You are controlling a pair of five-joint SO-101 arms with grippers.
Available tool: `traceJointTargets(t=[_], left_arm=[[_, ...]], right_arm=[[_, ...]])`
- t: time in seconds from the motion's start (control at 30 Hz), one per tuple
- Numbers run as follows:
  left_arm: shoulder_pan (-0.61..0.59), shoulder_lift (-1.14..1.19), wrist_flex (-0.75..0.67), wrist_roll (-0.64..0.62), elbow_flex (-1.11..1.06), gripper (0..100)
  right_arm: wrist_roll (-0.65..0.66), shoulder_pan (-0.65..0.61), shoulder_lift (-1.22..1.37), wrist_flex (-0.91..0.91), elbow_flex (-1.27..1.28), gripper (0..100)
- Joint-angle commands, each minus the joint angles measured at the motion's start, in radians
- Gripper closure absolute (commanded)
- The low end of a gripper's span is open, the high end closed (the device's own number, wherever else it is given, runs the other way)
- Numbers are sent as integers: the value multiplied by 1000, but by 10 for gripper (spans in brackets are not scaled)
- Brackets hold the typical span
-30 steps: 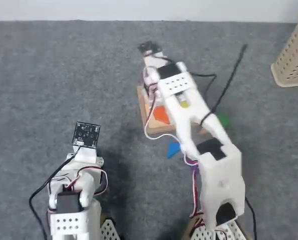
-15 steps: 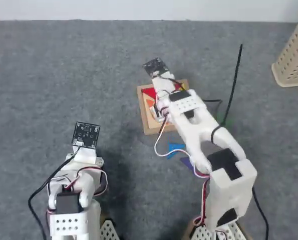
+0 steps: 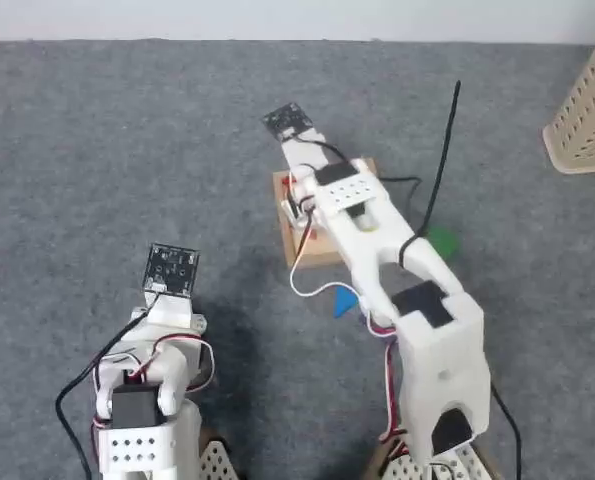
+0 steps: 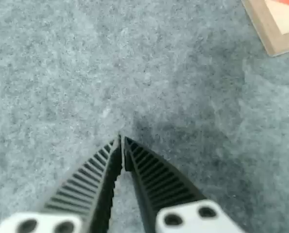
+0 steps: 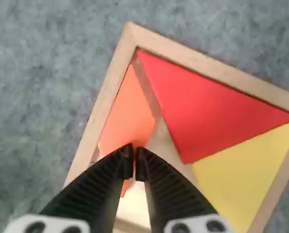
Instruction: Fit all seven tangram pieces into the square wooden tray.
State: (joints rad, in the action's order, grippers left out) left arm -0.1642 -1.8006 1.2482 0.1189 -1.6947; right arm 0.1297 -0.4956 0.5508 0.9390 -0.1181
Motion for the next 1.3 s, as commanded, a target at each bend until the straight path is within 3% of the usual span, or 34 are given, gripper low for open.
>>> traceJointTargets(t=[0.0, 0.2, 0.7, 0.83, 1.03, 1.27], left_arm=[[-5, 0, 5, 9, 8, 988], [-5, 0, 5, 9, 8, 988], [-5, 0, 5, 9, 8, 988], [-5, 0, 5, 9, 8, 988], [-5, 0, 5, 9, 8, 988], [-5, 0, 5, 9, 8, 988]], right_arm=[[11, -13, 44, 28, -68, 992], [6, -16, 13, 51, -71, 991], [-41, -5, -395, 328, -38, 991], [-40, -15, -472, 182, 172, 992], [-41, -27, -555, -335, 578, 992], [-38, -25, -430, -386, 531, 992]])
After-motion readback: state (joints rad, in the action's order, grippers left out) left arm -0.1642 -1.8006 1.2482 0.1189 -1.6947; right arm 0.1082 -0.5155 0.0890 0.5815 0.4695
